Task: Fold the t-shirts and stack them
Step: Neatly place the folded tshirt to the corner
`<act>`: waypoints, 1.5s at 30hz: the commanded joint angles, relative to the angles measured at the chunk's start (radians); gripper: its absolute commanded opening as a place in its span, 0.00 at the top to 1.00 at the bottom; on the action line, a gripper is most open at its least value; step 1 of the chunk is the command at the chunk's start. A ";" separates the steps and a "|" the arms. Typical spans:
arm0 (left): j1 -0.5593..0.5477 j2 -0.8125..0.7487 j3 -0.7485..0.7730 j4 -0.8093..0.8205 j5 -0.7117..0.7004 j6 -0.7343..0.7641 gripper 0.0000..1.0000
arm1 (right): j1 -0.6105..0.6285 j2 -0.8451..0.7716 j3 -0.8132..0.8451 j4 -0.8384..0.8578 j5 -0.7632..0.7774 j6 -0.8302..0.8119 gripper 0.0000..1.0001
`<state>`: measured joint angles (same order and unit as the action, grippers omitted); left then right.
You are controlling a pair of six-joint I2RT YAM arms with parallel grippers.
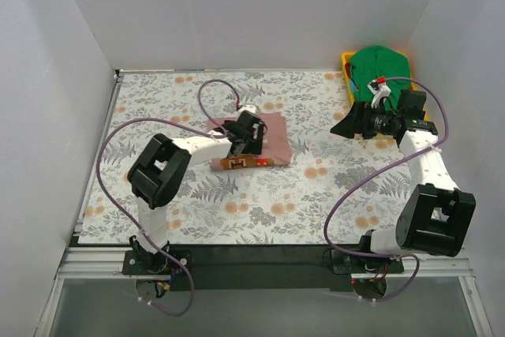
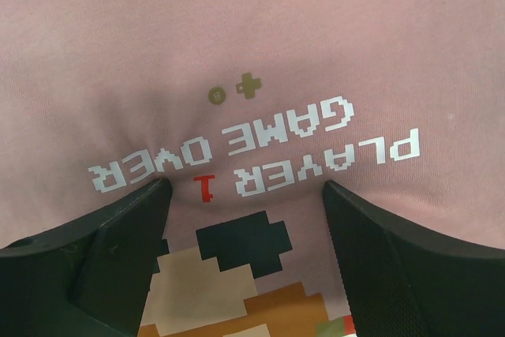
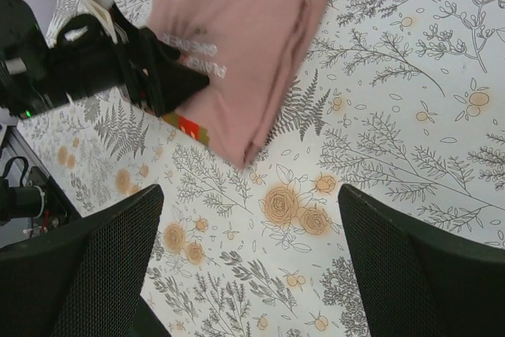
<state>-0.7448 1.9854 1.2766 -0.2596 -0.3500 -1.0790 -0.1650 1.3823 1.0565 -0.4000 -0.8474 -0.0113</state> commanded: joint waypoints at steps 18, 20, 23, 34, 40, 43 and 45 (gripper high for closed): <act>0.948 0.042 -0.200 -0.029 0.376 0.927 0.23 | -0.014 0.041 0.086 -0.065 -0.030 -0.076 0.02; 0.985 0.070 -0.146 -0.032 0.365 0.938 0.24 | -0.013 0.047 0.095 -0.069 -0.032 -0.078 0.02; 1.009 0.105 -0.097 -0.026 0.368 0.959 0.24 | -0.014 0.047 0.099 -0.074 -0.041 -0.075 0.02; 1.085 0.047 0.015 -0.069 0.454 1.062 0.21 | -0.014 0.021 0.125 -0.100 -0.058 -0.082 0.02; 1.122 -0.137 0.156 -0.285 0.581 0.918 0.18 | -0.014 -0.003 0.138 -0.099 -0.064 -0.073 0.02; 1.167 -0.223 0.118 -0.397 0.692 0.878 0.15 | -0.014 -0.009 0.135 -0.097 -0.070 -0.059 0.02; 1.176 -0.288 0.064 -0.437 0.715 0.889 0.14 | -0.014 -0.012 0.132 -0.097 -0.076 -0.047 0.02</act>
<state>0.4072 1.8538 1.3800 -0.5327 0.2691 -0.1684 -0.1757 1.4055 1.1496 -0.4988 -0.8928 -0.0757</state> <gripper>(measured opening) 0.851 0.983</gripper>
